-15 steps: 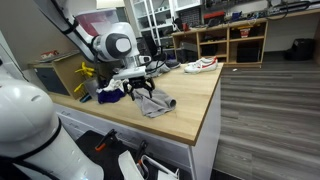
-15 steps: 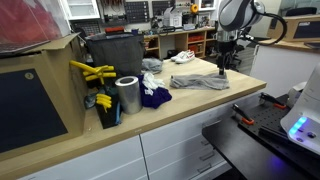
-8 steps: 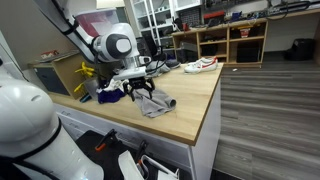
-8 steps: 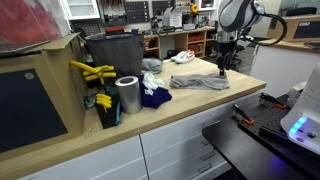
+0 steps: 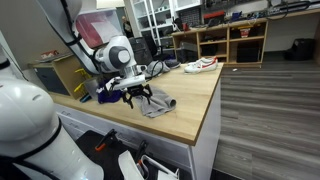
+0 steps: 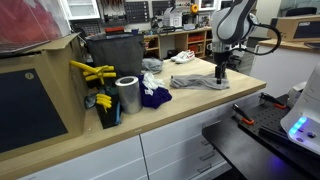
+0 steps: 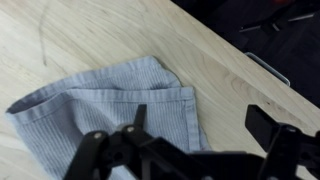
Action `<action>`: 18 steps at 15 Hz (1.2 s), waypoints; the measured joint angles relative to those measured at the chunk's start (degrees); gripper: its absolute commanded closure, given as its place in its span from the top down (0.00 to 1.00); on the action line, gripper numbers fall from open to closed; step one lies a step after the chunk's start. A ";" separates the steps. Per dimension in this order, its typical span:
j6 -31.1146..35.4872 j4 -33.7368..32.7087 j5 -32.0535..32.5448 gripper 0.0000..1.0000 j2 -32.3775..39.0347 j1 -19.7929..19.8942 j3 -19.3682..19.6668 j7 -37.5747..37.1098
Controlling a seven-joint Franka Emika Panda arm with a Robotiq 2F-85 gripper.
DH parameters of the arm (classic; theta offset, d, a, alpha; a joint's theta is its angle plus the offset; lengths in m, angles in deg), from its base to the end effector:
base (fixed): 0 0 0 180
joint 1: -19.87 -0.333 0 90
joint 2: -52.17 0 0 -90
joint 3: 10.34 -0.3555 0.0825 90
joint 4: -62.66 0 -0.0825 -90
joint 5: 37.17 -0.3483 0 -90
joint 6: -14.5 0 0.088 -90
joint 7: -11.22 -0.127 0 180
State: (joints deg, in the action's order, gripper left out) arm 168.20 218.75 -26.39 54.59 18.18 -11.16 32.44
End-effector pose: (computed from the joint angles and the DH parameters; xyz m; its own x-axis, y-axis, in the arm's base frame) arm 0.3779 0.0208 0.2568 0.8290 0.5488 -0.1081 0.5545 -0.8316 0.0309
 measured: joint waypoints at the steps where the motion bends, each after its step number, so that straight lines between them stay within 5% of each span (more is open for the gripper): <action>1: 1.12 -0.03 1.42 1.00 1.50 -0.25 -0.31 -0.70; 7: 6.05 -3.51 15.39 1.00 11.76 -3.91 0.51 -11.98; 11: 6.05 -5.05 20.59 1.00 12.52 -6.11 2.53 -15.13; 12: 6.05 -5.49 21.41 0.75 12.52 -6.35 2.88 -15.43; 13: 6.05 -5.94 22.11 0.74 12.49 -6.44 3.05 -15.93; 18: 6.05 -7.38 22.38 0.36 12.02 -7.00 3.00 -16.11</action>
State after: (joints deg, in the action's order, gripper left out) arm 174.25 211.37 -4.00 66.61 11.18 -8.16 16.33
